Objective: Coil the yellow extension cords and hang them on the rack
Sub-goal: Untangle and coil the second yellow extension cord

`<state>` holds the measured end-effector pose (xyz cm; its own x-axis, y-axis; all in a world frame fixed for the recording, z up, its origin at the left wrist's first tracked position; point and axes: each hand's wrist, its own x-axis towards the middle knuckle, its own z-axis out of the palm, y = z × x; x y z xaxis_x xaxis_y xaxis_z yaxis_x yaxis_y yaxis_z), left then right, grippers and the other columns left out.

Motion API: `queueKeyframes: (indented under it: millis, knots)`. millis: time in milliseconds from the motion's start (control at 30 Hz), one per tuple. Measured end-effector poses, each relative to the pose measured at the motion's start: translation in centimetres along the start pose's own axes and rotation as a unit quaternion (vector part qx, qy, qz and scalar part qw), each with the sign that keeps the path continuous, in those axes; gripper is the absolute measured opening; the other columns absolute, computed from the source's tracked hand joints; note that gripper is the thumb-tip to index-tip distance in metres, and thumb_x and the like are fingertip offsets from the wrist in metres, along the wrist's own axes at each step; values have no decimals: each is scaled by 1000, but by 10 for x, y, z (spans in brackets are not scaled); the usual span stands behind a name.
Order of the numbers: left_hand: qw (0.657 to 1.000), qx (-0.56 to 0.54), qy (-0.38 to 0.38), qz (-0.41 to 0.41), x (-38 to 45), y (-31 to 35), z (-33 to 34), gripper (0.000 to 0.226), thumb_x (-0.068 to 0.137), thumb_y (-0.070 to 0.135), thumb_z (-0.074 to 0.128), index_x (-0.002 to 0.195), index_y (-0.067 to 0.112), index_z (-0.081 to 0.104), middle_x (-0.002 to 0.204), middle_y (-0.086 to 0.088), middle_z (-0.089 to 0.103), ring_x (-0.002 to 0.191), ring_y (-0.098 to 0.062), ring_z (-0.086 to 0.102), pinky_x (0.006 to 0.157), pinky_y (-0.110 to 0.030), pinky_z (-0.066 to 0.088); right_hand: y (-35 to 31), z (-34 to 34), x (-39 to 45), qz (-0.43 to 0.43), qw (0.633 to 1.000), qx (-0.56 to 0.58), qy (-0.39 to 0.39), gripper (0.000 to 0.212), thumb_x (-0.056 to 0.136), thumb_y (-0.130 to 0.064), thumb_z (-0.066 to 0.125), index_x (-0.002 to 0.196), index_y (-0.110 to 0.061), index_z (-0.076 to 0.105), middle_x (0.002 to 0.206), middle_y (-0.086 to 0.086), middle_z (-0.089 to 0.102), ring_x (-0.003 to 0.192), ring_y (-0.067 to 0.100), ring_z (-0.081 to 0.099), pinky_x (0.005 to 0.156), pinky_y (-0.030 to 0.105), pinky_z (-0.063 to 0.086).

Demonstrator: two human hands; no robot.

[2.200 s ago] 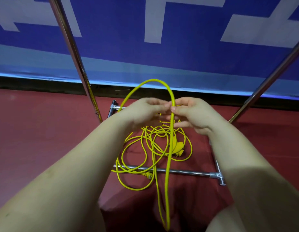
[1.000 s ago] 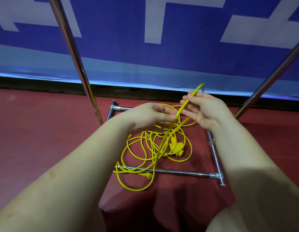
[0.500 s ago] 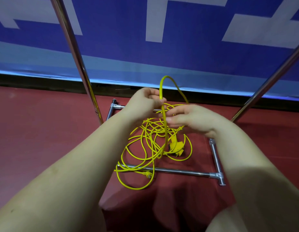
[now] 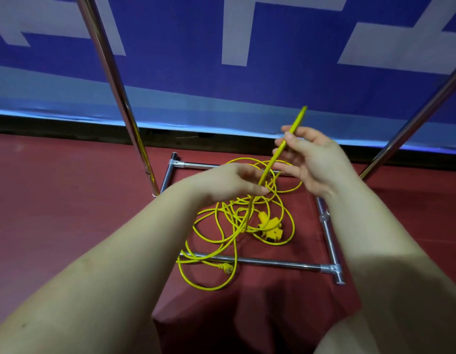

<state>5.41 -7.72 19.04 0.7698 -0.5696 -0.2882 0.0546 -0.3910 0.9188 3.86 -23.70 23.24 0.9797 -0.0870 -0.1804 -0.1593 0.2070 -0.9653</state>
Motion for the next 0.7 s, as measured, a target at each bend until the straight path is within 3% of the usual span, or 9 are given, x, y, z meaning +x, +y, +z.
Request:
queueKeyframes:
  millis: [133, 233, 300, 367, 467, 567, 700]
  knots:
    - [997, 44, 54, 41, 4, 4, 3, 16, 92, 6, 57, 108, 7, 61, 93, -2, 65, 78, -8, 60, 77, -15, 48, -1, -1, 1, 14, 995, 94, 29, 8, 96, -14, 49, 91, -17, 55, 85, 0, 63, 70, 10, 65, 59, 26, 58]
    - [988, 100, 98, 66, 8, 3, 4, 10, 93, 10, 58, 101, 6, 63, 89, -7, 67, 76, -16, 61, 82, -33, 52, 3, -3, 3, 31, 997, 73, 11, 7, 96, -18, 49, 98, -16, 55, 91, 3, 66, 80, 13, 67, 64, 30, 57]
    - [980, 105, 146, 90, 9, 4, 4, 8, 93, 14, 58, 97, 10, 63, 81, -2, 66, 72, -16, 62, 82, -37, 52, 7, -5, 4, 57, 998, -17, -25, 19, 94, -19, 53, 112, -16, 54, 98, 4, 66, 90, 17, 65, 74, 34, 55]
    - [972, 69, 196, 108, 10, 5, 3, 4, 92, 15, 59, 90, 15, 62, 75, 3, 65, 69, -14, 63, 80, -36, 53, 16, -6, 2, 73, 979, -181, -65, 33, 89, -19, 60, 121, -17, 54, 98, 1, 65, 90, 13, 62, 76, 29, 50]
    - [964, -56, 236, 105, 10, 9, -1, 4, 94, 12, 56, 90, 12, 59, 74, -1, 65, 68, -22, 66, 75, -38, 56, 29, -3, -2, 44, 910, -392, -129, 16, 85, -20, 67, 100, -20, 62, 84, -2, 63, 76, 9, 57, 67, 24, 43]
    - [954, -131, 249, 106, 7, 16, -2, 8, 96, 10, 53, 88, 9, 55, 74, -4, 64, 52, -9, 63, 61, -25, 56, 31, -1, 1, -32, 876, -462, -130, 9, 88, -19, 63, 82, -23, 57, 72, -3, 57, 68, 11, 49, 65, 26, 38]
    - [944, -198, 242, 108, 6, 20, -3, 13, 97, 10, 50, 85, 12, 54, 74, -6, 62, 49, -2, 59, 54, -18, 52, 27, 2, -1, -71, 877, -450, -151, 19, 90, -17, 60, 74, -26, 52, 68, -11, 56, 62, 3, 50, 65, 24, 41]
